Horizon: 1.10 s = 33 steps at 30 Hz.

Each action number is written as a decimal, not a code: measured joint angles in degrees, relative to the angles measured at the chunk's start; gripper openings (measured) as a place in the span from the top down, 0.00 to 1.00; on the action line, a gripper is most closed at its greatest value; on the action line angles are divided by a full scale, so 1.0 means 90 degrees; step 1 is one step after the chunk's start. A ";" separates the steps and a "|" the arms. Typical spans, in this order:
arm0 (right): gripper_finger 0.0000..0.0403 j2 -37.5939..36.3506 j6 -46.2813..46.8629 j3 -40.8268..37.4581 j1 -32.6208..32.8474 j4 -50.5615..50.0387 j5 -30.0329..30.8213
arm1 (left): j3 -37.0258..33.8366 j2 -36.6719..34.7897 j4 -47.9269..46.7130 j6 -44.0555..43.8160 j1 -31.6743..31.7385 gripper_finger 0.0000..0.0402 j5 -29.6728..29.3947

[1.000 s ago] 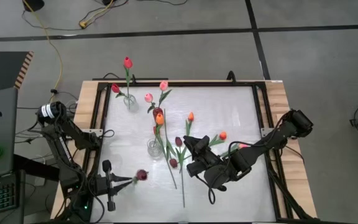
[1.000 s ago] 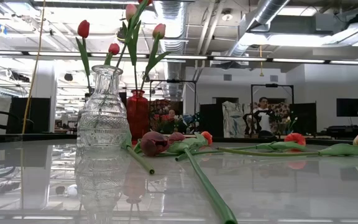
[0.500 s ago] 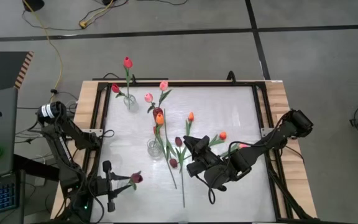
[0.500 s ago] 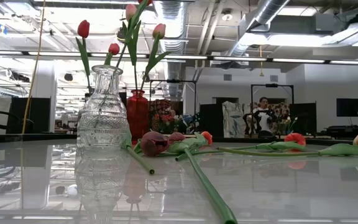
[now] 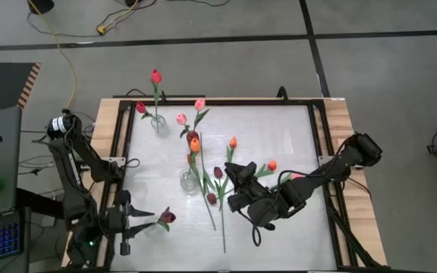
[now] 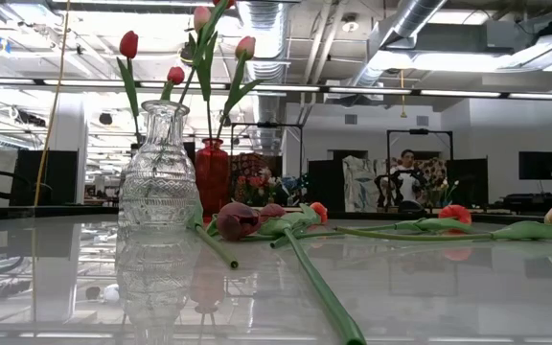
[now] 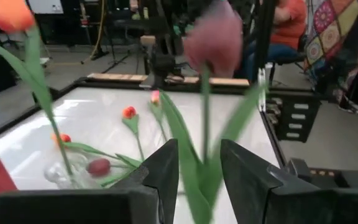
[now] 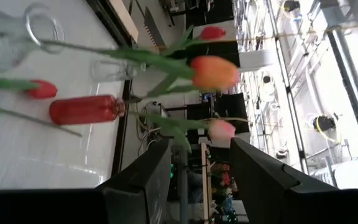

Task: Sort flowers into vase by color
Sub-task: Put the orange tulip into the middle transparent vase

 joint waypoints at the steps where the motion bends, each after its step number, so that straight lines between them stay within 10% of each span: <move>1: 0.53 -0.0054 0.0192 0.0000 -0.0020 -0.0175 -0.0002 | 0.0000 -0.0114 -0.0002 0.0117 0.0024 0.74 -0.0062; 7: 0.53 -0.0602 0.2560 0.0000 -0.0177 -0.2159 -0.0158 | 0.0005 -0.0915 -0.0226 0.0676 0.0432 0.77 -0.0267; 15: 0.53 -0.1055 0.6257 -0.0108 -0.0805 -0.4330 -0.2193 | 0.0007 -0.1995 -0.1852 0.0154 0.1919 0.79 0.1156; 33: 0.53 -0.0847 0.9293 -0.1606 -0.2458 -0.2525 -0.4378 | 0.0007 -0.2271 -0.2845 0.0296 0.3687 0.79 0.2544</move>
